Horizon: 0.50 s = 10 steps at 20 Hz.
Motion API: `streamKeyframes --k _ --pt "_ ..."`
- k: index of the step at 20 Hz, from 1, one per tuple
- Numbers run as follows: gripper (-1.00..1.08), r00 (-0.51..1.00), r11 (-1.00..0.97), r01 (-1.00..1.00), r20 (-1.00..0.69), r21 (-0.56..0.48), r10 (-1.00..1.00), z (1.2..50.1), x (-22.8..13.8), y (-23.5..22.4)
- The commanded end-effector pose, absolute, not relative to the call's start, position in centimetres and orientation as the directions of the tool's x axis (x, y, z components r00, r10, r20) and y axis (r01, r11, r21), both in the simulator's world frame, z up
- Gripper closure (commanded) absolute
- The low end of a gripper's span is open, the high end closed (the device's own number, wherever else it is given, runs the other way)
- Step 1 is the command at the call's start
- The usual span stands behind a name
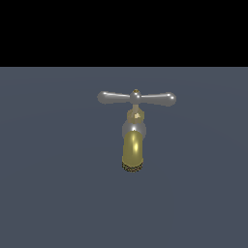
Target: Turn on the faucet by rotating a designated handle.
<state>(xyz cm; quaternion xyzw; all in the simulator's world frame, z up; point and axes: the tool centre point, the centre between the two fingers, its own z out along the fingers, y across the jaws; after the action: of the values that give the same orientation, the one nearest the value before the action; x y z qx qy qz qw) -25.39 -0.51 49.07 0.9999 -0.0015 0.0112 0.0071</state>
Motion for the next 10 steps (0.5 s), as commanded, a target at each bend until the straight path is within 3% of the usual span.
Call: streamKeyframes --k 1,10 --pt "1.08 1.0 -1.0 -0.003 0.022 0.014 -0.003 49.07 -25.39 -0.51" --pt "1.08 0.999 -0.999 -0.048 0.022 0.013 -0.047 48.27 -24.95 0.28"
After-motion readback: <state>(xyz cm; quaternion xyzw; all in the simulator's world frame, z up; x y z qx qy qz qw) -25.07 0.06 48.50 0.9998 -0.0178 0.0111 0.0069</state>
